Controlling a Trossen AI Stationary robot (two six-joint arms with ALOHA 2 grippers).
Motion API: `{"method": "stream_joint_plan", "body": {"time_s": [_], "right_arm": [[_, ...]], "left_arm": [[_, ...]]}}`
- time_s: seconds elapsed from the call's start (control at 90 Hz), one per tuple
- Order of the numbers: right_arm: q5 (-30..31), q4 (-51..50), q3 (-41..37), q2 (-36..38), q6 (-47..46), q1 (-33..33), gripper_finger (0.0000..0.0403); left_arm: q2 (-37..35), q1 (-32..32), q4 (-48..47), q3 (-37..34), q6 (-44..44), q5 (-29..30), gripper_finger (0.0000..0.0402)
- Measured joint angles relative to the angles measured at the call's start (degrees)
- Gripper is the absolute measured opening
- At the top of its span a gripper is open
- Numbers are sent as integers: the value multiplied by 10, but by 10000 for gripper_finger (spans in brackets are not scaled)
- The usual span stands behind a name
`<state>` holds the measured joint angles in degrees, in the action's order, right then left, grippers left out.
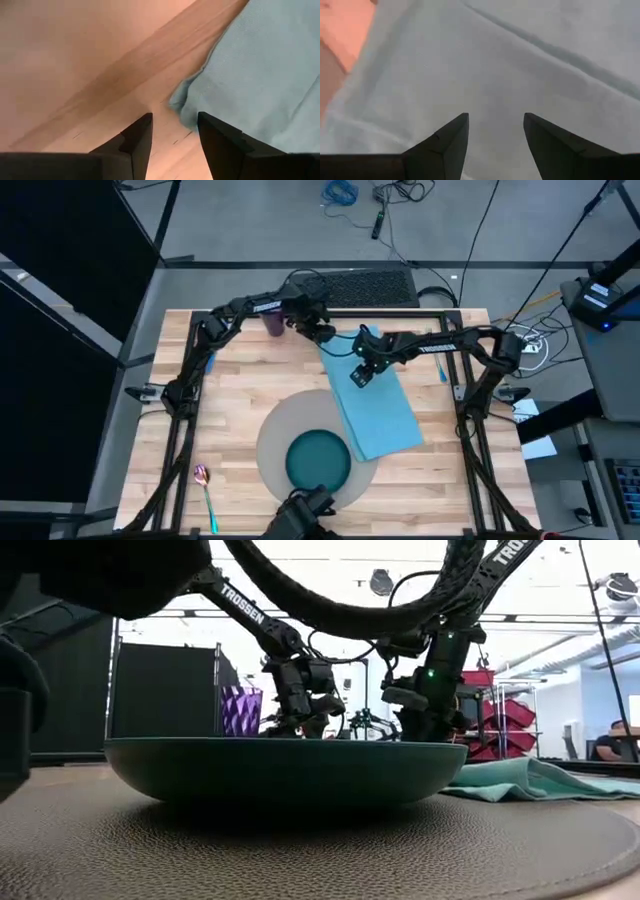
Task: Set table place
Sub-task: Fold the blue table napkin
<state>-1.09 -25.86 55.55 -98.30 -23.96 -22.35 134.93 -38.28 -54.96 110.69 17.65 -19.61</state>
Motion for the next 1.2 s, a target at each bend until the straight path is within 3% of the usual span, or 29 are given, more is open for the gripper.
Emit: {"method": "stream_joint_plan", "body": {"time_s": [0.344, 0.478, 0.722, 1.2], "right_arm": [[-20, 8, 0, 0, -1, 0, 183], [-3, -15, 0, 0, 0, 0, 183], [-5, -23, 0, 0, -3, -1, 183], [-79, -5, 0, -1, 13, -24, 183]], "left_arm": [[0, -1, 0, 0, 0, -6, 144], [0, -2, 7, 0, -1, -55, 144], [0, -1, 6, 0, 0, -30, 144], [0, -2, 6, 0, -2, -39, 144]]}}
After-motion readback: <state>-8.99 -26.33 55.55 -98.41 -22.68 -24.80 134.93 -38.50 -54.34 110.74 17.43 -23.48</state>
